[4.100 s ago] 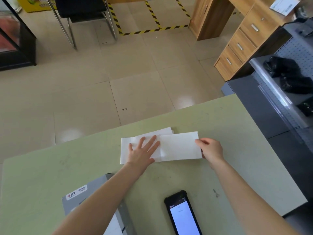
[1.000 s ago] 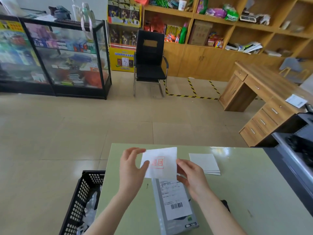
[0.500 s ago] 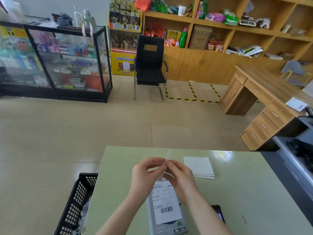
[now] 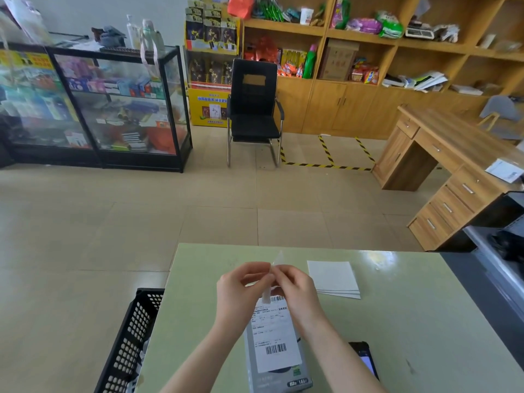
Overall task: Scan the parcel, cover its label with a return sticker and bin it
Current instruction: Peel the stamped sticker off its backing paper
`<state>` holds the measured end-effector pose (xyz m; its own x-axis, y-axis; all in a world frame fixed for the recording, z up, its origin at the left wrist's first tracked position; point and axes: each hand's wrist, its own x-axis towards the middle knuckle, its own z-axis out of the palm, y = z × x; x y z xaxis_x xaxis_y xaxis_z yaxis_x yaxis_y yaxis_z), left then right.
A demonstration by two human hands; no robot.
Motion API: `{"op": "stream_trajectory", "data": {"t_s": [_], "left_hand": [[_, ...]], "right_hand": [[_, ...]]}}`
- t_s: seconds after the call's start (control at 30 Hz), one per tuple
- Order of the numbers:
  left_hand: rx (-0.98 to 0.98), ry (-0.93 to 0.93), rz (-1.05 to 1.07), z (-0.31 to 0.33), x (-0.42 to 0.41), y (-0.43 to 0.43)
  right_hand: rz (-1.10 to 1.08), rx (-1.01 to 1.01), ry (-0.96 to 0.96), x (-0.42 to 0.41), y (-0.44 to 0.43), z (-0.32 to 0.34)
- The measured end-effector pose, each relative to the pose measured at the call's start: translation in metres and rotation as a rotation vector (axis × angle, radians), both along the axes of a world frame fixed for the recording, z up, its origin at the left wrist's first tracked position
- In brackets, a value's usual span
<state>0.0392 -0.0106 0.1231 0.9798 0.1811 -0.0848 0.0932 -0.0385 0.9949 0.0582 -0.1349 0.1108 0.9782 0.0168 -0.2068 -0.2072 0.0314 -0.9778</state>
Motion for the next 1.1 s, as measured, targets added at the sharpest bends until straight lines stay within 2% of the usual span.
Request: {"op": "stream_trajectory", "data": {"t_s": [0.27,0.57,0.7,0.83,1.1], "left_hand": [[-0.09,0.044,0.101,-0.006,0.003,0.002],[-0.173,0.063,0.104,-0.009,0.008,0.004],[-0.119,0.038,0.102,-0.009,0.007,0.004],[0.017,-0.021,0.11,-0.01,0.006,0.003],[0.146,-0.097,0.1,-0.018,0.006,0.004]], "right_hand": [[0.0,-0.362,-0.116,-0.001,0.004,0.002],[-0.018,-0.333,-0.138,-0.004,0.006,-0.001],[-0.046,-0.316,-0.128,-0.005,0.007,-0.005],[-0.047,-0.335,-0.108,-0.007,0.007,-0.008],[-0.034,-0.436,-0.099,-0.006,0.002,-0.009]]}}
